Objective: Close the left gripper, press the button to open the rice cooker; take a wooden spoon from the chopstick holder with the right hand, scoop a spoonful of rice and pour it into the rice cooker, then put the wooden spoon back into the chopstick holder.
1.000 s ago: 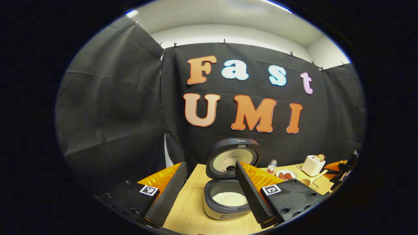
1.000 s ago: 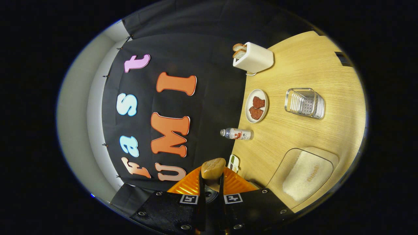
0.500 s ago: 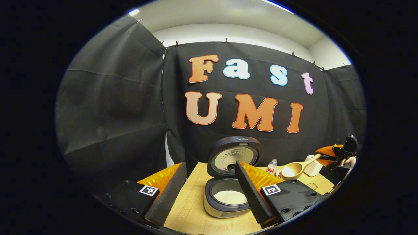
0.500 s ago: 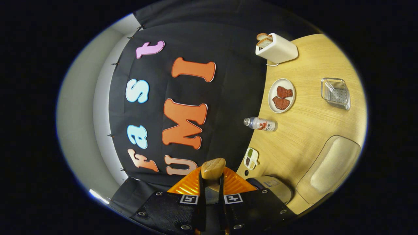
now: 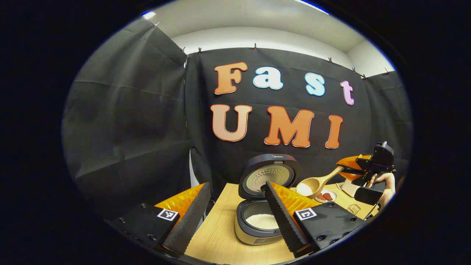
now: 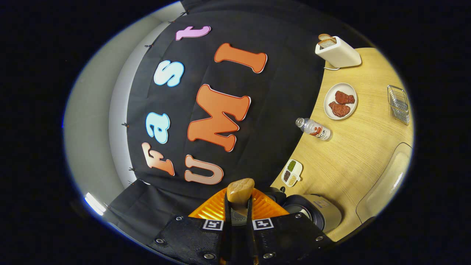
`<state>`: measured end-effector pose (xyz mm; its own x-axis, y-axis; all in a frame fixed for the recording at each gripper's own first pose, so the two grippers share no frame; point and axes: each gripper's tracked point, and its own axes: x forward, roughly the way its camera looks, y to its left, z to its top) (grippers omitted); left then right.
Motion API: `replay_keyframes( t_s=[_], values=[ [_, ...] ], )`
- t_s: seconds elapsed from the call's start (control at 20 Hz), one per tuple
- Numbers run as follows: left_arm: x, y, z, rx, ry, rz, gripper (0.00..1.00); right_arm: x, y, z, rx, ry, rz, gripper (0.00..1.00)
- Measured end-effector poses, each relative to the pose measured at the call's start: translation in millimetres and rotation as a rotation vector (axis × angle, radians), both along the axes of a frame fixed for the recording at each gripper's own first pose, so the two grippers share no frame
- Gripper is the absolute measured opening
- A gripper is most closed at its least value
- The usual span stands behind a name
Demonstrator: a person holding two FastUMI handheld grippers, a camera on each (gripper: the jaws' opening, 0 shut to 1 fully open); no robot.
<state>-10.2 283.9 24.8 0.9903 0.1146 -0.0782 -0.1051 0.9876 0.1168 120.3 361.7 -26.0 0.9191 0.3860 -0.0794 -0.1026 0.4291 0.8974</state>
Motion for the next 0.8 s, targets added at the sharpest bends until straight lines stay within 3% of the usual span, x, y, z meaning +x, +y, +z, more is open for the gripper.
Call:
replay_keyframes(
  t_s=[0.8],
  values=[
    [4, 13, 0, 0.002, 0.001, 0.011, 1.0, 10, 38, -3, -0.285, -0.136, 0.007, 0.14]
  ],
)
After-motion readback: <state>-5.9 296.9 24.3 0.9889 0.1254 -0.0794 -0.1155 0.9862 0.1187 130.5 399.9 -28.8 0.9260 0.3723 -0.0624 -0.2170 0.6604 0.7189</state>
